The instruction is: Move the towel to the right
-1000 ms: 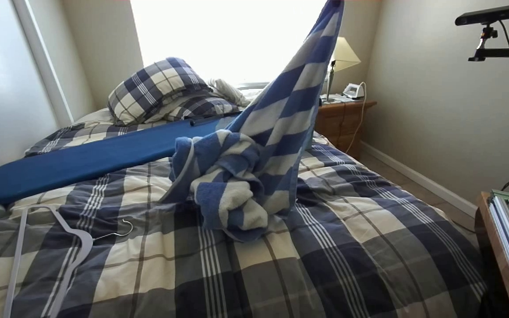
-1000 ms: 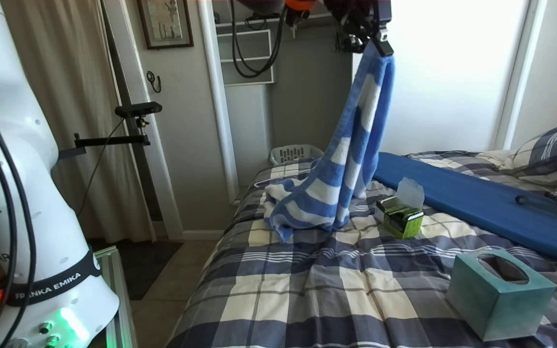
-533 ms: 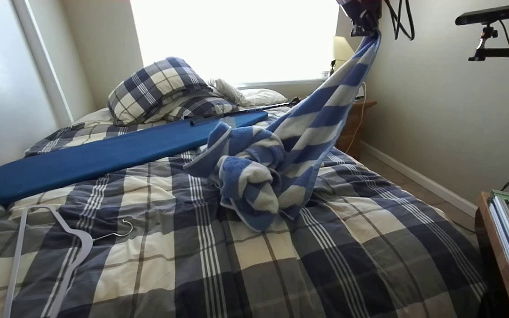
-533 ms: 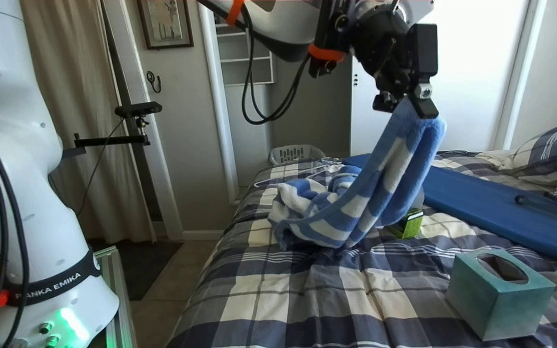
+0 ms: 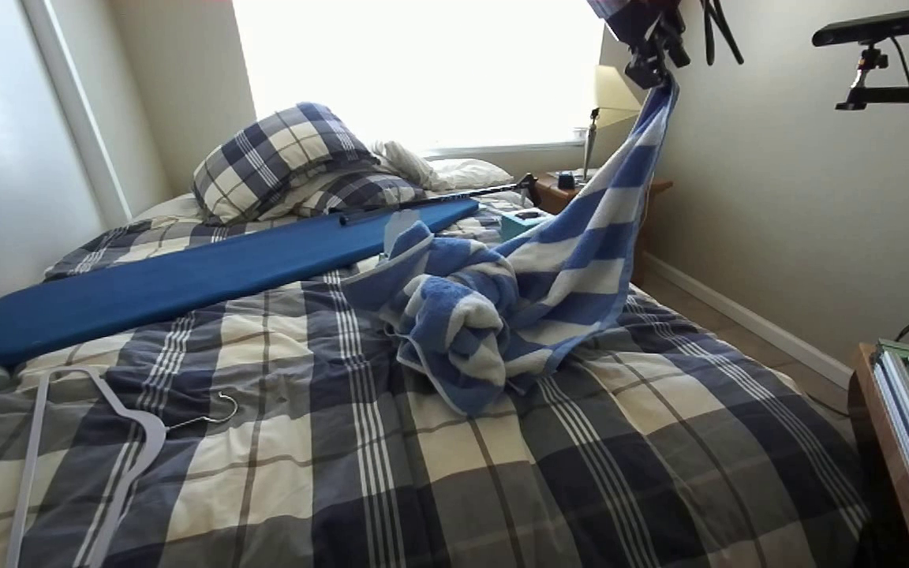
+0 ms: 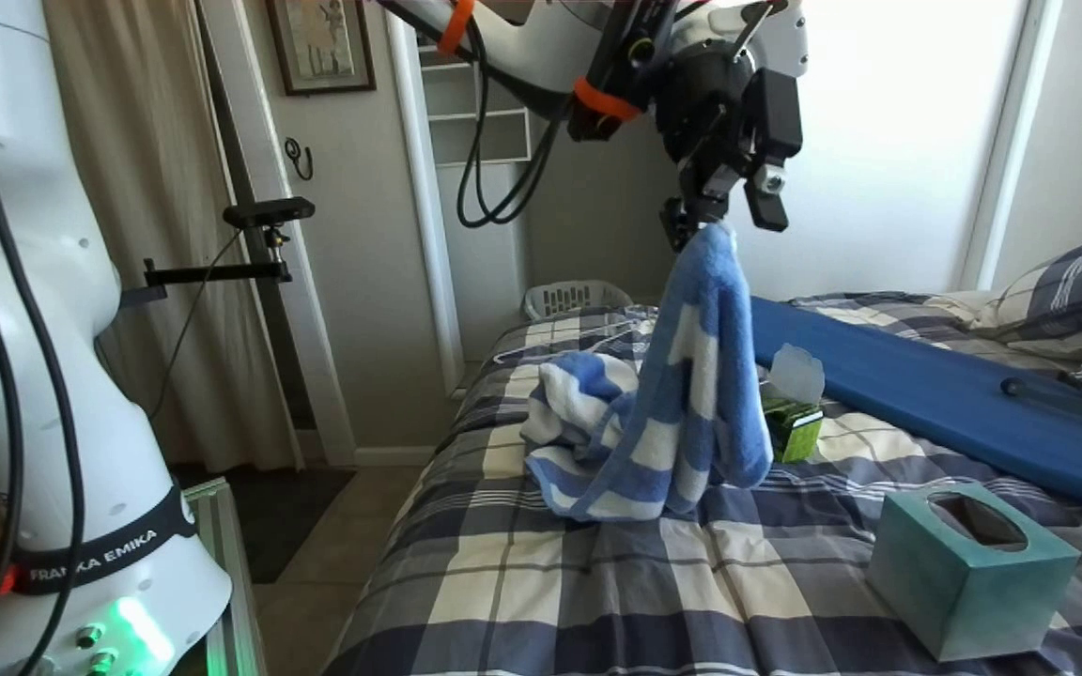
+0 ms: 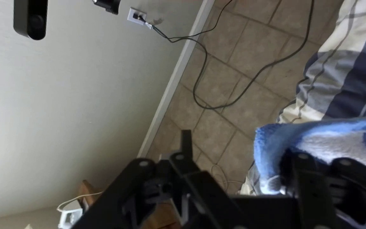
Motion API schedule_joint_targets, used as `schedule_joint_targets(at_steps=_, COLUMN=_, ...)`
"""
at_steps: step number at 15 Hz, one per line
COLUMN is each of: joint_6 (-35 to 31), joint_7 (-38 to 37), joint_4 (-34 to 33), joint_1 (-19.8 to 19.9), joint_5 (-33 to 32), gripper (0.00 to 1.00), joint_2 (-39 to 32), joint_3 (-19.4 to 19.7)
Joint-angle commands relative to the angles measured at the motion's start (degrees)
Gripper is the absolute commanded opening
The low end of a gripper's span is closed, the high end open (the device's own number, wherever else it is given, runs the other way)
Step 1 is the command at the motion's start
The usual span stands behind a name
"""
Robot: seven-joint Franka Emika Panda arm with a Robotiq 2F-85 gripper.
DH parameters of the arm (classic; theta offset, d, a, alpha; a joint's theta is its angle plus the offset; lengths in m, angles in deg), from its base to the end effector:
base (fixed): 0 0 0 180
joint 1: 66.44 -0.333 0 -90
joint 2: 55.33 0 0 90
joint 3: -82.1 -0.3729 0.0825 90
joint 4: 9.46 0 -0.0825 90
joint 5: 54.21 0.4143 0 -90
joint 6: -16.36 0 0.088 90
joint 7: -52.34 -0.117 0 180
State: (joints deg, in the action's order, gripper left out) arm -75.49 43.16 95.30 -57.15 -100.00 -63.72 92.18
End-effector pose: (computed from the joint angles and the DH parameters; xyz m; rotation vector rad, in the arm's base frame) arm 0.5428 -0.2719 0.4970 2.2859 -0.3639 -0.5223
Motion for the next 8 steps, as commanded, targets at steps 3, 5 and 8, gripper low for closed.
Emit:
schedule_joint_targets(at_steps=3, joint_6=5.2, joint_7=5.1, joint_4=-1.1, joint_1=-0.1, joint_5=5.1, gripper=1.0, joint_2=3.9, joint_3=-0.9)
schedule_joint_targets(at_steps=5, joint_6=0.6, joint_7=1.2, joint_4=-0.4, joint_1=0.0, joint_5=1.0, gripper=1.0, joint_2=4.6, joint_3=-0.5)
schedule_joint_targets(at_steps=8, joint_6=-6.0, joint_7=-2.7, joint_4=-1.2, joint_1=0.7, joint_5=-6.6, gripper=1.0, joint_2=3.4, joint_3=0.6)
